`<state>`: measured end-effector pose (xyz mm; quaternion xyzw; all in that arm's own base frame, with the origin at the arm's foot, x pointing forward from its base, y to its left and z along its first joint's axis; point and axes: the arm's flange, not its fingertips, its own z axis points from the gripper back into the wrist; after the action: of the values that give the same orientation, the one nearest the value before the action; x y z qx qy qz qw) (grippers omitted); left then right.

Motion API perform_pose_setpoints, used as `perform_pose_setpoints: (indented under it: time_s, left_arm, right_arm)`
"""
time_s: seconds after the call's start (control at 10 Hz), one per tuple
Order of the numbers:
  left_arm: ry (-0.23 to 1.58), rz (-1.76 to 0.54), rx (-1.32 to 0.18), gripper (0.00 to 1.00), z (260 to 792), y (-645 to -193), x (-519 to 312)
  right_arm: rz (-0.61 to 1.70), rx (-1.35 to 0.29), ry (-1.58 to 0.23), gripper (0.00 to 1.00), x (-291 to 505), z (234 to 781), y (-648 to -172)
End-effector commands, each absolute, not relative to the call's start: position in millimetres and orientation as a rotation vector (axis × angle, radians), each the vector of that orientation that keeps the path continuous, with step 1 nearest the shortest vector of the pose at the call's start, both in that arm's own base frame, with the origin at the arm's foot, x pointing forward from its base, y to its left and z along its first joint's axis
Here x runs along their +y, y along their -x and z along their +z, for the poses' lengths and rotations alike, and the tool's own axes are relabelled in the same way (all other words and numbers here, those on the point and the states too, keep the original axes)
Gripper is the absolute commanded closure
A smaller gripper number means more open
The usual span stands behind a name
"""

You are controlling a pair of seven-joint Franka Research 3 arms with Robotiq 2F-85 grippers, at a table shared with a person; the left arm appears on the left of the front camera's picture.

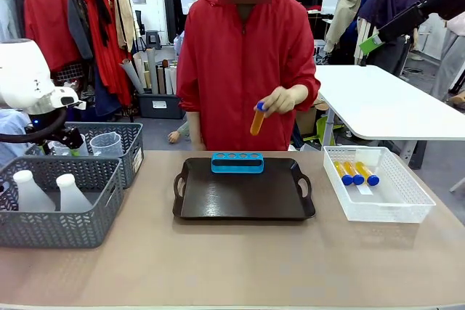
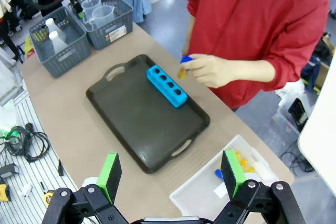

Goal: Prepare the laboratory tools.
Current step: Pick up one Large Measuring Cup and place it on the Handle tray.

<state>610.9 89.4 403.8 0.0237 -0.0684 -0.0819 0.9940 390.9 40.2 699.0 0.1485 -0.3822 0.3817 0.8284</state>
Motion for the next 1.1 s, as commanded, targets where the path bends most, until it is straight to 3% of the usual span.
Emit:
perform_pose_setpoints:
  time_s: [0.0,0.1,0.6,1.0]
  left_arm:
    - [-0.047,-0.137,-0.126,0.0,397.8,-615.7,90.3]
    - [-0.072,-0.142,-0.136,0.0,395.4,-617.1,90.9]
    - [-0.106,-0.14,-0.15,0.96,397.7,-621.2,93.2]
    - [-0.115,-0.14,-0.157,1.0,399.9,-621.6,92.5]
  right_arm:
    - [0.817,-0.815,-0.324,0.0,40.0,699.8,-390.5]
    - [0.817,-0.815,-0.324,0.0,40.0,699.8,-390.5]
    - [0.817,-0.815,-0.324,0.0,40.0,699.8,-390.5]
    - [0.817,-0.815,-0.324,0.0,40.0,699.8,-390.5]
